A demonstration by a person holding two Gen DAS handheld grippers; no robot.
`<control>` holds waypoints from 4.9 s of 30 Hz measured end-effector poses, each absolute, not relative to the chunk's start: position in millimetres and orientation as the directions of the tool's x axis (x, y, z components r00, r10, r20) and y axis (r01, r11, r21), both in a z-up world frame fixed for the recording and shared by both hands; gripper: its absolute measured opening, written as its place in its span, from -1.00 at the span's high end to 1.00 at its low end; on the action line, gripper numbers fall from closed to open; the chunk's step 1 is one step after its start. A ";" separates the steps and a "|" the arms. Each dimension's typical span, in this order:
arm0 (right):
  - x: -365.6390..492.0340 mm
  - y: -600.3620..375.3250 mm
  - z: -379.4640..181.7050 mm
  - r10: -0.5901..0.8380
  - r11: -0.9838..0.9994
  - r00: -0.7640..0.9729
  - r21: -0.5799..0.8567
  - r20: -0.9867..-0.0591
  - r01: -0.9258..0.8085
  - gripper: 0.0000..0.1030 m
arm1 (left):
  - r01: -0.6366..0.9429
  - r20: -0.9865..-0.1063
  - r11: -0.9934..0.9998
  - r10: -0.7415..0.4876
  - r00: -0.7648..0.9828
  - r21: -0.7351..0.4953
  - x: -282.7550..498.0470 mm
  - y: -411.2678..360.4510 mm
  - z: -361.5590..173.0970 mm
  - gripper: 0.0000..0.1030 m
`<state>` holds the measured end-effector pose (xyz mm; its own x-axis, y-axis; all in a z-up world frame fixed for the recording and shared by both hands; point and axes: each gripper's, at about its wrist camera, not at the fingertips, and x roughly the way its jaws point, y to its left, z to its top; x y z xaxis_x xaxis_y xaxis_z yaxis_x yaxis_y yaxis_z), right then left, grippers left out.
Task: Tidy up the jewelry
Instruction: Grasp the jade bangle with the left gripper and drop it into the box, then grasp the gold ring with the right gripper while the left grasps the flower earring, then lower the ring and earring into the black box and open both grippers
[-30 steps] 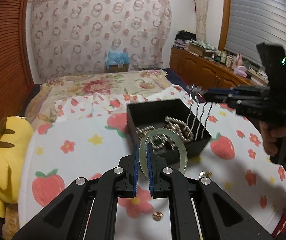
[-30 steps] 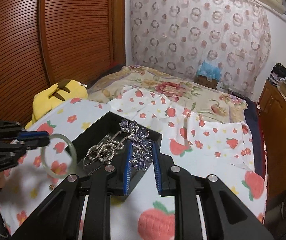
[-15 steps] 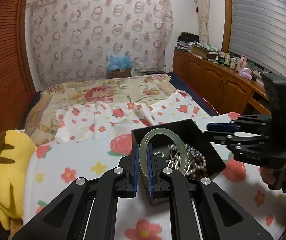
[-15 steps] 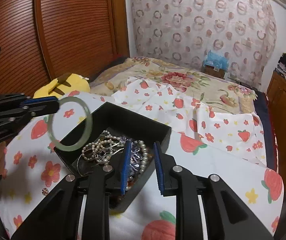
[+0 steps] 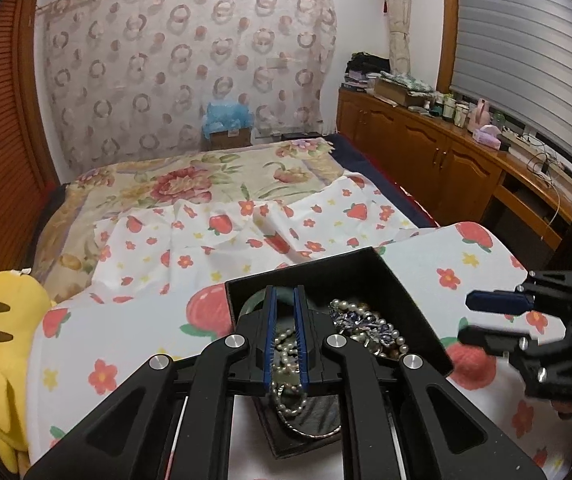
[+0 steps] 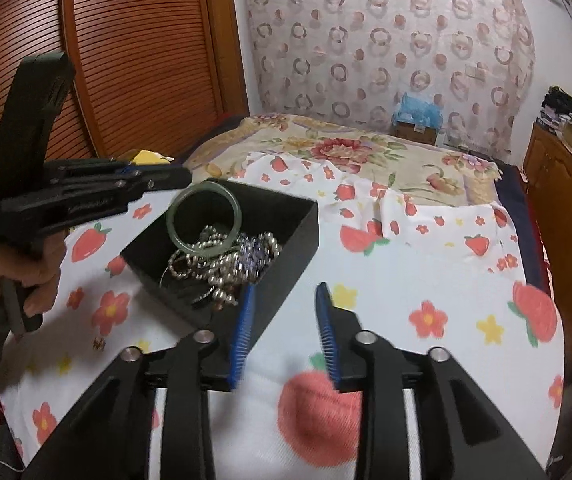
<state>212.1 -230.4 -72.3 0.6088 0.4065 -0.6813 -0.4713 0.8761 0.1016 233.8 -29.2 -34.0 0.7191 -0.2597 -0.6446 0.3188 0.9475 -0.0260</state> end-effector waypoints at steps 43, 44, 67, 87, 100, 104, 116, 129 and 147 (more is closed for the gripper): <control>152.1 -165.8 -124.9 0.339 0.838 0.523 -0.001 -0.782 -0.545 0.50 | 0.331 -0.756 0.943 -0.225 0.615 -0.012 93.5 3.2 -101.7 -0.60; 153.0 -167.2 -124.6 0.343 0.839 0.520 0.007 -0.782 -0.543 0.50 | 0.336 -0.759 0.942 -0.230 0.609 -0.015 92.8 1.6 -103.9 -0.47; 152.5 -168.1 -124.9 0.331 0.841 0.529 -0.010 -0.781 -0.540 0.50 | 0.352 -0.754 0.933 -0.183 0.631 0.068 90.8 -13.5 -106.4 0.74; 149.1 -181.3 -74.7 0.381 0.857 0.620 0.009 -0.686 -0.516 0.50 | 0.327 -0.679 0.943 -0.206 0.704 0.054 98.3 -20.7 -64.0 0.74; 212.4 -167.0 -59.0 0.367 0.877 0.648 0.015 -0.667 -0.480 0.50 | 0.323 -0.645 0.946 -0.230 0.729 0.029 128.3 -22.0 -53.9 0.74; 227.7 -167.8 -61.4 0.387 0.873 0.630 0.047 -0.674 -0.486 0.49 | 0.319 -0.647 0.948 -0.238 0.725 0.008 136.9 -23.0 -58.1 0.74; 228.1 -193.5 -56.6 0.416 0.882 0.635 0.119 -0.651 -0.456 0.36 | 0.317 -0.631 0.948 -0.237 0.739 0.015 161.4 -35.0 -55.8 0.74; 208.0 -224.5 -59.6 0.384 0.908 0.664 0.130 -0.642 -0.399 0.36 | 0.292 -0.628 0.956 -0.241 0.740 -0.023 202.4 -48.2 -55.7 0.74; 202.3 -222.5 -57.1 0.350 0.925 0.697 0.114 -0.625 -0.363 0.36 | 0.227 -0.611 0.973 -0.202 0.765 -0.037 209.4 -31.5 -48.4 0.53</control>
<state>202.3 -222.5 -57.1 0.6971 0.3505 -0.6255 -0.3626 0.9249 0.1141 209.4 -31.5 -48.4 0.7654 -0.2021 -0.6110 0.2272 0.9731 -0.0372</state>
